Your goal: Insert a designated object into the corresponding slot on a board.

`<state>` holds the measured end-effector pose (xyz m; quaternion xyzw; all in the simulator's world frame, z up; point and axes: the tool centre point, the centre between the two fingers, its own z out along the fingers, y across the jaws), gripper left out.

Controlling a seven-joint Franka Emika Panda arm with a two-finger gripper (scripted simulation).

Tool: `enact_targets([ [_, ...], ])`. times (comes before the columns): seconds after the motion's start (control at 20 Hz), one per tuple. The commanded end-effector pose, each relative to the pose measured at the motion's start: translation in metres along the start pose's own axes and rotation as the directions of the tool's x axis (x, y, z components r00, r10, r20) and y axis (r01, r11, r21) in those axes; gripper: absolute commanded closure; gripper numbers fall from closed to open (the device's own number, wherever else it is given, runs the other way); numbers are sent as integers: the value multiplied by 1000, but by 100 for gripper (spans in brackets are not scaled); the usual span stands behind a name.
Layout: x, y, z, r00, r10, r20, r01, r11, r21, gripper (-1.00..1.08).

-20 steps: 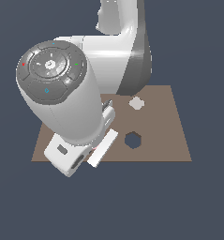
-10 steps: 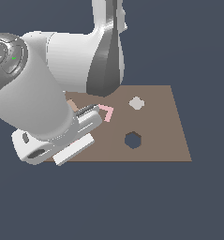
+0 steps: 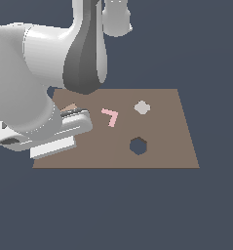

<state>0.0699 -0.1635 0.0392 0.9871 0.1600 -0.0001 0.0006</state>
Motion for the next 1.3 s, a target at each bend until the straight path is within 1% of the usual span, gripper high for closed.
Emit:
enact_targets([
  [0.0,-7,4,0,999,50,0,-50,999,0,108],
  [0.3,-16,8,-1,994,107,0,-107,994,0,108],
  [0.75,-16,8,9,994,110,0,-110,994,0,108],
  [0.8,-16,8,9,994,110,0,-110,994,0,-92],
  [1.25,-16,8,9,994,110,0,-110,994,0,-92],
])
